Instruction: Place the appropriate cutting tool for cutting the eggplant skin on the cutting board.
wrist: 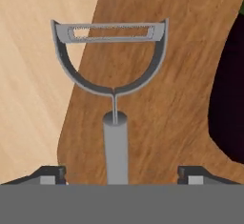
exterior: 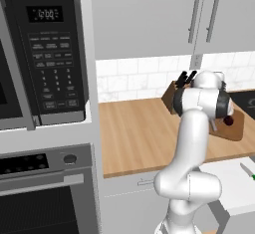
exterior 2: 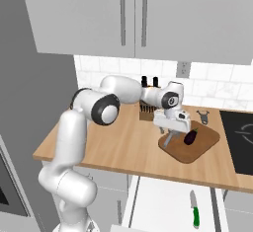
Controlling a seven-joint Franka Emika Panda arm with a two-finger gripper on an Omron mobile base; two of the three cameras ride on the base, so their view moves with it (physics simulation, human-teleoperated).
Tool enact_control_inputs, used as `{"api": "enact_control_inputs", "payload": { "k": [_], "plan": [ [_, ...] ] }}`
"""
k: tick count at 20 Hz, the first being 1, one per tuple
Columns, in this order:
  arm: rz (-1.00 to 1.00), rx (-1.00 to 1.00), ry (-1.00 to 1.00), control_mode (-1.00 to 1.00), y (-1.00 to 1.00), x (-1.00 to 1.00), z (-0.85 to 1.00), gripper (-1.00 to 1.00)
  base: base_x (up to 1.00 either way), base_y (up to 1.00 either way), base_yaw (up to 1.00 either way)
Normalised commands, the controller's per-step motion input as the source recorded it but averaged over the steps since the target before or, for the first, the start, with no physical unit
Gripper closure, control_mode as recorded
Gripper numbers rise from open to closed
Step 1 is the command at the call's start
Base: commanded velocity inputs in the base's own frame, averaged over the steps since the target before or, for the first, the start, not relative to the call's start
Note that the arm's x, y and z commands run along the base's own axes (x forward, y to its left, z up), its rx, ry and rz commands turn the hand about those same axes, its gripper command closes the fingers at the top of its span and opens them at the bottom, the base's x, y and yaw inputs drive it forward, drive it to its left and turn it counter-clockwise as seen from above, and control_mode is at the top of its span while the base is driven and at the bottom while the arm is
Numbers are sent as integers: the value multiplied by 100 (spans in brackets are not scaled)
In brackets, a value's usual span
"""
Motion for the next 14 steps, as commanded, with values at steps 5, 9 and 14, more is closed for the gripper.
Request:
{"api": "enact_control_inputs", "payload": {
  "k": [5, 9, 14],
  "plan": [
    [4, -6, -27, -100, 48, -84, 67, -100, 0, 0, 0],
    [11, -16, -31, -100, 80, -100, 5, -100, 0, 0, 0],
    [10, -15, -29, -100, 86, -100, 7, -100, 0, 0, 0]
  ]
}}
